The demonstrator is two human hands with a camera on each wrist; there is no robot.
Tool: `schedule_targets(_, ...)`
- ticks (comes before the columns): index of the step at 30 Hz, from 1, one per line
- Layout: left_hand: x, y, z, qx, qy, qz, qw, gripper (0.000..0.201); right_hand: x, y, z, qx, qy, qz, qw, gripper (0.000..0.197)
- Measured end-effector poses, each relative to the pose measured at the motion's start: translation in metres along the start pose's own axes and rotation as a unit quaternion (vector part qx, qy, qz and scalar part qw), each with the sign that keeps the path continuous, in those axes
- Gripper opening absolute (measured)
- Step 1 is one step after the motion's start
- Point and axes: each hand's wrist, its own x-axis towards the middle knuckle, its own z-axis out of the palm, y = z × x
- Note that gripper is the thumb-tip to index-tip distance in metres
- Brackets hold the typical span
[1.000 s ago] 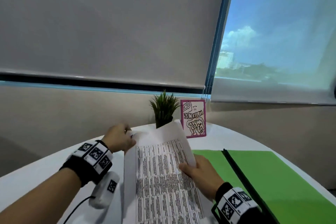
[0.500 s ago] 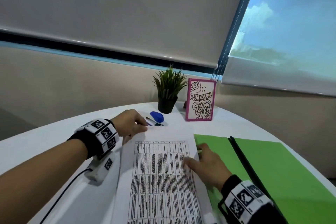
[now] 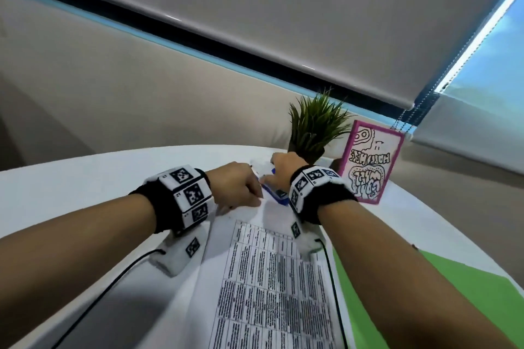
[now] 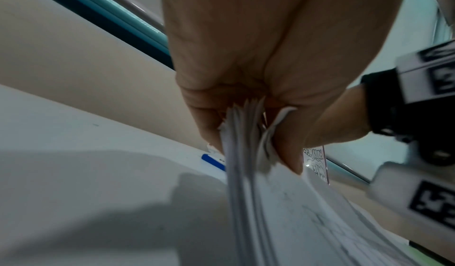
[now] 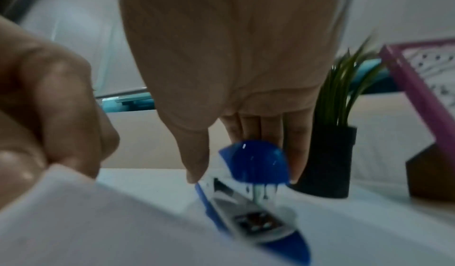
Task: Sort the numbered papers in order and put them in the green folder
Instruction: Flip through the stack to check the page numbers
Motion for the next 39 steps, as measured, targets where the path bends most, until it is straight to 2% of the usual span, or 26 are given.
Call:
schedule_targets(4, -0.003, 0.001, -0.001, -0.027, 0.005, 0.004, 1.0, 0.017, 0.013, 0.001, 0.011, 0.025, -0.015, 0.013, 0.999, 0.05)
schedule_targets(7, -0.005, 0.002, -0.001, -0.039, 0.013, 0.003, 0.999, 0.014, 0.003, 0.01, 0.002, 0.141, 0.052, -0.007, 0.989, 0.041)
schedule_targets(8, -0.005, 0.003, -0.002, -0.039, 0.014, 0.003, 0.999, 0.013, -0.003, 0.013, -0.001, 0.216, 0.092, -0.013, 0.972, 0.038)
schedule_targets(9, -0.007, 0.005, -0.003, -0.04, 0.014, 0.001, 0.999, 0.013, -0.009, 0.015, -0.003, 0.308, 0.13, -0.02, 0.942, 0.039)
schedule_targets(11, -0.011, 0.012, -0.006, -0.046, 0.017, -0.003, 0.999, 0.011, -0.024, 0.014, -0.006, 0.48, 0.173, -0.018, 0.86, 0.051)
schedule_targets(12, -0.013, 0.015, -0.008, -0.05, 0.018, -0.005, 0.999, 0.009, -0.029, 0.013, -0.004, 0.533, 0.178, -0.004, 0.827, 0.05)
schedule_targets(15, -0.018, 0.025, -0.013, -0.058, 0.031, -0.004, 0.998, 0.015, -0.044, 0.005, 0.001, 0.599, 0.195, 0.042, 0.775, 0.019)
schedule_targets(16, -0.018, 0.027, -0.013, -0.053, 0.037, -0.006, 0.998, 0.017, -0.048, 0.001, 0.003, 0.625, 0.189, 0.059, 0.755, 0.019)
schedule_targets(18, -0.017, 0.031, -0.011, -0.038, 0.053, -0.015, 0.998, 0.017, -0.054, -0.002, 0.006, 0.676, 0.151, 0.089, 0.716, 0.034)
schedule_targets(19, -0.017, 0.032, -0.01, -0.036, 0.06, -0.019, 0.997, 0.014, -0.055, -0.002, 0.008, 0.687, 0.135, 0.098, 0.708, 0.04)
schedule_targets(20, -0.018, 0.033, -0.009, -0.039, 0.067, -0.025, 0.997, 0.012, -0.058, -0.004, 0.008, 0.682, 0.126, 0.1, 0.713, 0.044)
schedule_targets(23, -0.022, 0.036, -0.008, -0.042, 0.075, -0.042, 0.995, 0.011, -0.063, -0.005, 0.011, 0.639, 0.132, 0.078, 0.754, 0.047)
schedule_targets(27, -0.022, 0.036, -0.008, -0.035, 0.081, -0.066, 0.994, 0.01, -0.067, -0.005, 0.013, 0.633, 0.131, 0.086, 0.758, 0.041)
schedule_targets(31, -0.019, 0.037, -0.006, -0.036, 0.091, -0.058, 0.994, 0.013, -0.066, -0.011, 0.019, 0.633, 0.162, 0.093, 0.751, 0.041)
schedule_targets(35, -0.018, 0.035, -0.005, -0.031, 0.112, -0.042, 0.992, 0.013, -0.056, -0.017, 0.026, 0.623, 0.223, 0.152, 0.735, 0.039)
schedule_targets(39, -0.019, 0.03, -0.007, -0.029, 0.125, -0.027, 0.991, 0.012, -0.05, -0.021, 0.028, 0.625, 0.296, 0.178, 0.7, 0.046)
